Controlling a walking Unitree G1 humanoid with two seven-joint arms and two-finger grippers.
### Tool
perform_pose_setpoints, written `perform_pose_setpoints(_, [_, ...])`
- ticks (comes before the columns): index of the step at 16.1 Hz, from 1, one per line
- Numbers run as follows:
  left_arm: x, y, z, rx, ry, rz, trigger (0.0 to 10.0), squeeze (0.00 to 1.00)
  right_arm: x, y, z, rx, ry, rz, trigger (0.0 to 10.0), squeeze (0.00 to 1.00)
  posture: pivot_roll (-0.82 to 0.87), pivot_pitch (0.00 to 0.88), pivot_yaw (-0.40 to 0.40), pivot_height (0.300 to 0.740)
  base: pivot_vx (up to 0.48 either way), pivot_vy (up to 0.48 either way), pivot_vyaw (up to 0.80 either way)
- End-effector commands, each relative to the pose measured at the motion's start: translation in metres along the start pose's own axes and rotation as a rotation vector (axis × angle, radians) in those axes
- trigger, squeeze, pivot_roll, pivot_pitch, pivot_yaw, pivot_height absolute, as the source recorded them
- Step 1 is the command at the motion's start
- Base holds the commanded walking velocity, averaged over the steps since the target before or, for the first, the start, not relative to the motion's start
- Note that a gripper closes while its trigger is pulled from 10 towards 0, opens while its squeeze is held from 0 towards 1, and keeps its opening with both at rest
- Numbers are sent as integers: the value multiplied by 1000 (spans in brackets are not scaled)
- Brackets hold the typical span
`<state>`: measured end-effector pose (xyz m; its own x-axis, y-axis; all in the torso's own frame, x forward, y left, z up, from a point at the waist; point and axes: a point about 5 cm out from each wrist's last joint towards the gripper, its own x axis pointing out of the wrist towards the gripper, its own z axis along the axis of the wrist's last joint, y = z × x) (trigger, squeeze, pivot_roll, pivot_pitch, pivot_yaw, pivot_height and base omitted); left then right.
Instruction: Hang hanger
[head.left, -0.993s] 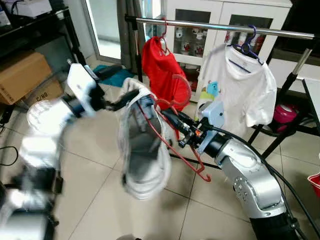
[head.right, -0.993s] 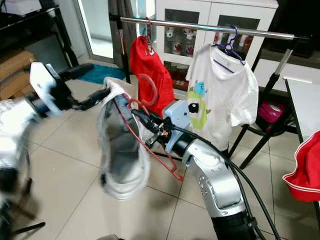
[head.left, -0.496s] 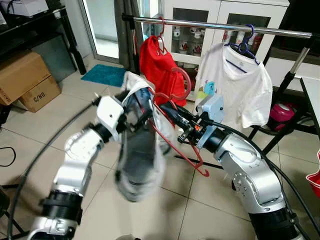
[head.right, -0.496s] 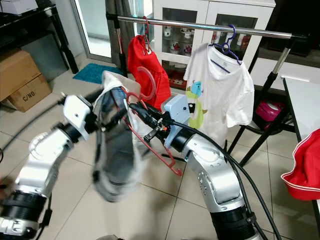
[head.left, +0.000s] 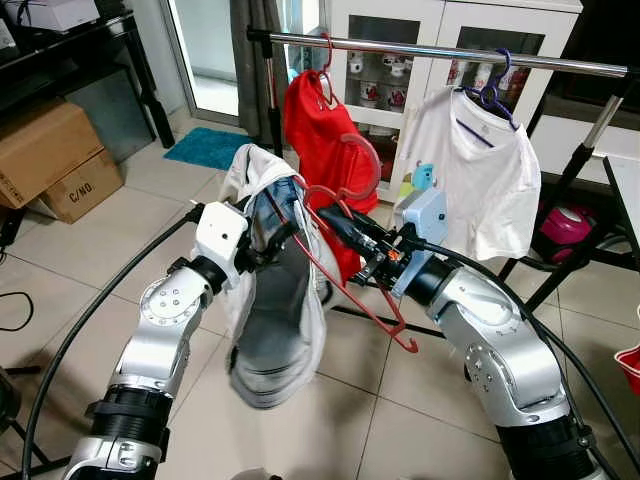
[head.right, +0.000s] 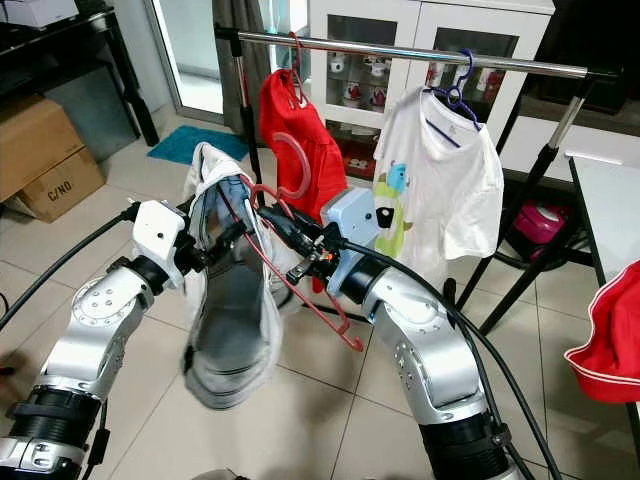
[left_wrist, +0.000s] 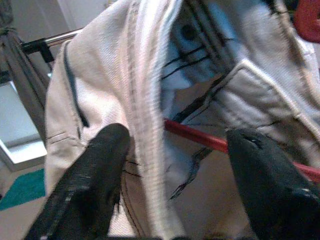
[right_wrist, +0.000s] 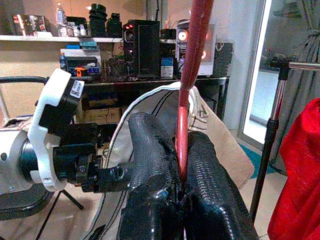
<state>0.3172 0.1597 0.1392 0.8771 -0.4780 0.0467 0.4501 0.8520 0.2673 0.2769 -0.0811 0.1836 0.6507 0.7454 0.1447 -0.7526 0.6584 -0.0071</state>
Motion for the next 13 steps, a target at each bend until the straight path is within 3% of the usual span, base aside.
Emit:
perform_pose_setpoints(1, [1,3,-1,4,9,23,0,0,4,1,30,-48,-130,25,0,0,-122,0,59,740,0,0,0])
perform_pose_setpoints(13, [3,7,-2,-41,10,65,0,0,2,-2,33,-47,-134,14,0,0,-129,0,60,740,0,0,0])
